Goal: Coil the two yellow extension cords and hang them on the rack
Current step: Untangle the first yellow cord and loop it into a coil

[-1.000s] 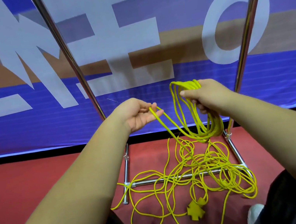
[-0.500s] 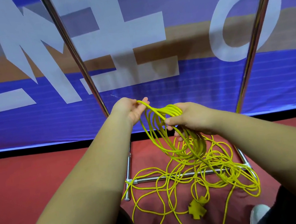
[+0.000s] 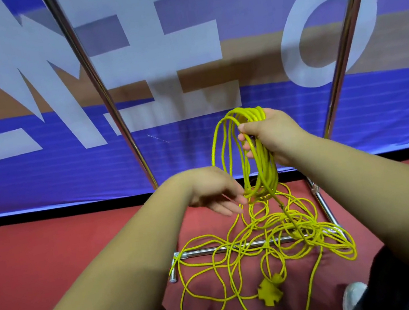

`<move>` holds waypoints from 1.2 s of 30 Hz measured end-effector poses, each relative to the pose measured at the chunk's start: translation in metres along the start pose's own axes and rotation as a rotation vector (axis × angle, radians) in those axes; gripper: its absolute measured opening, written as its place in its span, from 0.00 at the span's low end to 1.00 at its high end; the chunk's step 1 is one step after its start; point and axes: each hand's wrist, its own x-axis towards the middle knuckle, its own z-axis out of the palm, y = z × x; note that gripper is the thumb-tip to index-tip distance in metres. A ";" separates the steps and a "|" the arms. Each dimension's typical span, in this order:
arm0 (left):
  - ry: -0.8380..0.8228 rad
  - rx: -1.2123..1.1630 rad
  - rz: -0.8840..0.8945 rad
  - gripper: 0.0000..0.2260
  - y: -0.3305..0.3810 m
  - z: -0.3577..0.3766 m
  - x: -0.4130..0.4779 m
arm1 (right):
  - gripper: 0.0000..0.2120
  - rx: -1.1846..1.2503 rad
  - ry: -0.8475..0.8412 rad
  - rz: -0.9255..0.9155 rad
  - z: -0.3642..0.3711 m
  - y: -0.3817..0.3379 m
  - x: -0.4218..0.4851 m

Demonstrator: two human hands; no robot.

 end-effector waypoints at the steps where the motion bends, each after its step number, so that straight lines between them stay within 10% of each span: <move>1: -0.049 0.054 0.033 0.06 -0.002 0.010 0.005 | 0.03 0.012 0.038 -0.012 -0.002 -0.002 0.003; 9: -0.043 0.070 0.332 0.32 -0.017 0.074 0.033 | 0.04 0.151 0.269 -0.061 -0.018 -0.013 0.016; 17: 0.132 0.071 0.522 0.07 -0.014 0.106 0.040 | 0.11 0.372 0.285 -0.024 -0.038 -0.021 0.016; 29: 0.338 -0.122 0.649 0.12 0.036 0.042 -0.028 | 0.12 0.363 0.065 0.109 -0.038 -0.018 0.008; 33: 0.115 -0.042 0.476 0.15 0.031 0.020 -0.044 | 0.05 0.415 0.043 0.164 -0.029 -0.022 0.010; 36: 0.252 -0.043 0.390 0.14 0.018 -0.005 -0.033 | 0.08 0.378 -0.075 0.213 -0.024 -0.027 0.006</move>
